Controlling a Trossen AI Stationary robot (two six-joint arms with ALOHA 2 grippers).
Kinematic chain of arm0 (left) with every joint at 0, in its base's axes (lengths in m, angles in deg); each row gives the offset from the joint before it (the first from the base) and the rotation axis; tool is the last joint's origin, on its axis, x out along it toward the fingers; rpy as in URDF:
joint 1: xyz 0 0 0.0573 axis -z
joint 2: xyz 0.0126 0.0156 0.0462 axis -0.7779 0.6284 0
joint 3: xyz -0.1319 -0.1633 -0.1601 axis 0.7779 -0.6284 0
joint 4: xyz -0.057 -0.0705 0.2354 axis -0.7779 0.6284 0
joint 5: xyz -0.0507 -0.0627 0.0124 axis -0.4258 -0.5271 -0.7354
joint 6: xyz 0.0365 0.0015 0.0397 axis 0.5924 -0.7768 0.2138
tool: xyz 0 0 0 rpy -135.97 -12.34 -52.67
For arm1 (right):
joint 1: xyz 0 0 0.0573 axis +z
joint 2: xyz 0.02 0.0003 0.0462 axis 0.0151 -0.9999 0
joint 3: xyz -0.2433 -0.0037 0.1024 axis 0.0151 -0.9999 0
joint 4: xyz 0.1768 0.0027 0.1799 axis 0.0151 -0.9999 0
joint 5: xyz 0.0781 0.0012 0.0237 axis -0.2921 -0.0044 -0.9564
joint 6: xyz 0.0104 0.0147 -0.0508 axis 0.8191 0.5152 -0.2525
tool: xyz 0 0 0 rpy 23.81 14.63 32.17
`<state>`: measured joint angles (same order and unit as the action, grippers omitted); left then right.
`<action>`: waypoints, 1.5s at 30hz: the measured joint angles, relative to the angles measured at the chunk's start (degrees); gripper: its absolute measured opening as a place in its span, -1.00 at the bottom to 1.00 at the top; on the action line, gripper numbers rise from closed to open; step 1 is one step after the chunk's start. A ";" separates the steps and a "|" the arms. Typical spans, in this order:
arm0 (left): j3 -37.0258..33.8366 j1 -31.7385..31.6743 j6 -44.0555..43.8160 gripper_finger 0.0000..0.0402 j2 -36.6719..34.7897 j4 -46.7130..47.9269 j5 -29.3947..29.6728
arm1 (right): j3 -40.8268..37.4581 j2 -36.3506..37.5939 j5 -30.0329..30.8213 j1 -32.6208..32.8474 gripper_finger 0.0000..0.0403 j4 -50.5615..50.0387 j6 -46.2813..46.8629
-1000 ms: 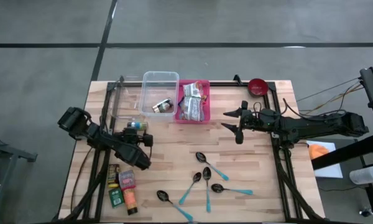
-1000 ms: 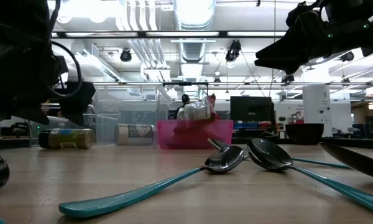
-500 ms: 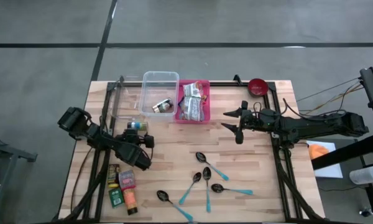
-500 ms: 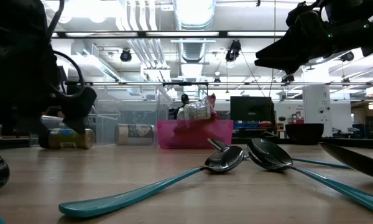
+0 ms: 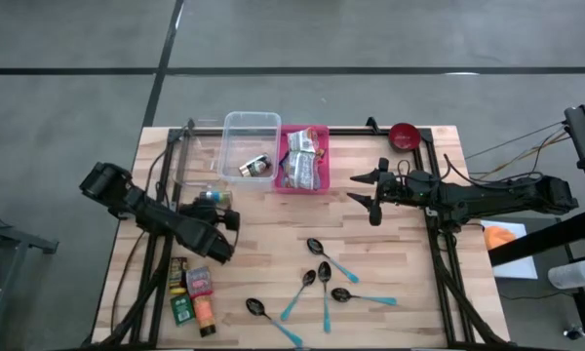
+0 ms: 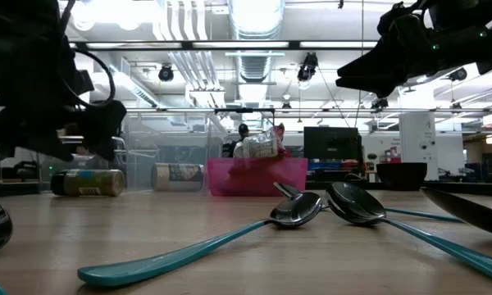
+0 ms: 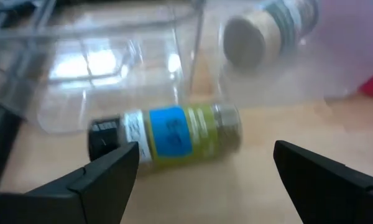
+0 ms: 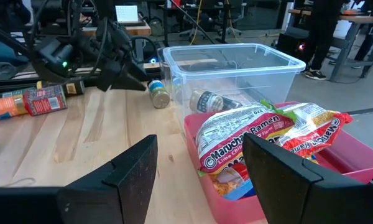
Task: Pick & Place Food Item
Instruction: Put the green seasoning bottle into the right transparent bin
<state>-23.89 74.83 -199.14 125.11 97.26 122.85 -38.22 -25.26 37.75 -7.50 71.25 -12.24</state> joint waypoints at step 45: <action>8.92 -5.04 29.94 0.86 -7.06 -17.85 -18.00 | 0.01 -0.01 0.00 0.01 0.17 0.29 0.08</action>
<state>-14.97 69.79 -169.20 118.05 79.41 104.85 -38.21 -25.27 37.75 -7.49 71.54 -12.16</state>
